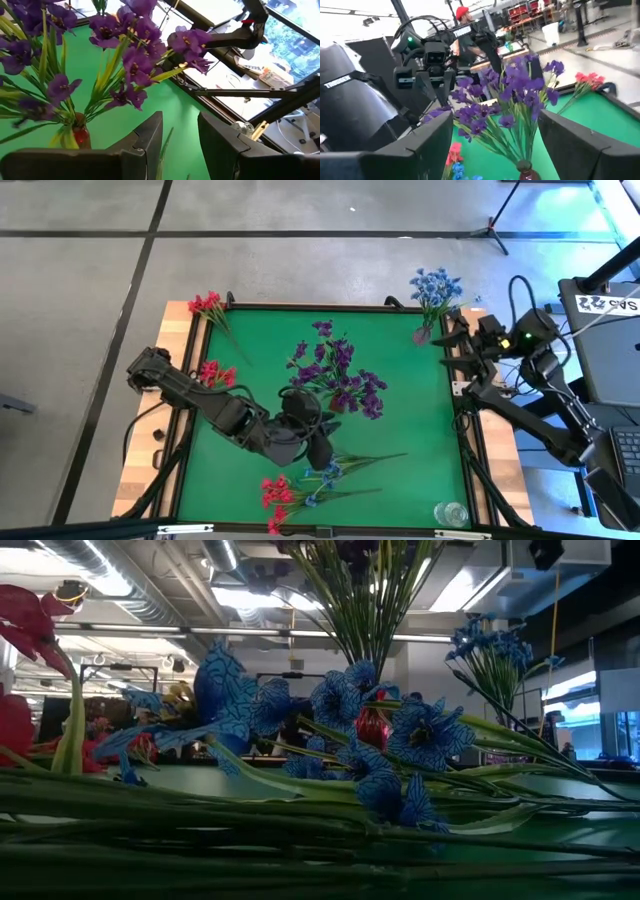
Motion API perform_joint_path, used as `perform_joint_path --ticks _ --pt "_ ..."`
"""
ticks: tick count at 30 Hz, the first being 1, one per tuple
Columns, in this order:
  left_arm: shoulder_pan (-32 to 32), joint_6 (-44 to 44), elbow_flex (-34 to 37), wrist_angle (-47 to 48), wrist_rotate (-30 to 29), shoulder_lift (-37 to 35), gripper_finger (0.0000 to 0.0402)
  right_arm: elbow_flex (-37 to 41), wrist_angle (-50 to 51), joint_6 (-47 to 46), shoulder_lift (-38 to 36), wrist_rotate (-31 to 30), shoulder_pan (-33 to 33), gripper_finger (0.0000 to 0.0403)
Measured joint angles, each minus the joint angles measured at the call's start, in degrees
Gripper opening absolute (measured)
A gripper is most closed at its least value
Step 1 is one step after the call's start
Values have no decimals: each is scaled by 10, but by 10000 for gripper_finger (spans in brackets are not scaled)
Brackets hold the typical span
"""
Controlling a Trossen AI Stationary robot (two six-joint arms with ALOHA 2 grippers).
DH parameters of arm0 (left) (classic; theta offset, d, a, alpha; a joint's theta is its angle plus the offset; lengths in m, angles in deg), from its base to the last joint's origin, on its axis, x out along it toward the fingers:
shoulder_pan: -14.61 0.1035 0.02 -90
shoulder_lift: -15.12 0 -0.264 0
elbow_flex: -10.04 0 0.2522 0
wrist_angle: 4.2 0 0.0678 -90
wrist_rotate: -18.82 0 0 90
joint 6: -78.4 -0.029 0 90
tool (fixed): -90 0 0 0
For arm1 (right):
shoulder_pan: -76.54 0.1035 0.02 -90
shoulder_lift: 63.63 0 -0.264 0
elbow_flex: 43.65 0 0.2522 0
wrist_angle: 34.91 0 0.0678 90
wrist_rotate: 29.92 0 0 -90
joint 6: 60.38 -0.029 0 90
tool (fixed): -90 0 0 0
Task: Sort flowers into vase by color
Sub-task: Put the blue flowers into the violet vase
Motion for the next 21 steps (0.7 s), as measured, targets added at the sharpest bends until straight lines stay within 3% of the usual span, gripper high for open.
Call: perform_joint_path --ticks 4,9,13,21 --pt "10 0 0 2 -1 -3 120 29 -63 -31 21 -35 69 289" --pt "16 0 0 5 4 -18 120 69 -165 -87 25 -117 207 288" --pt "4 0 0 8 2 -37 120 71 -149 -100 25 -188 333 288" --pt "-21 26 0 57 -30 -57 120 71 -141 -99 57 -391 591 288"
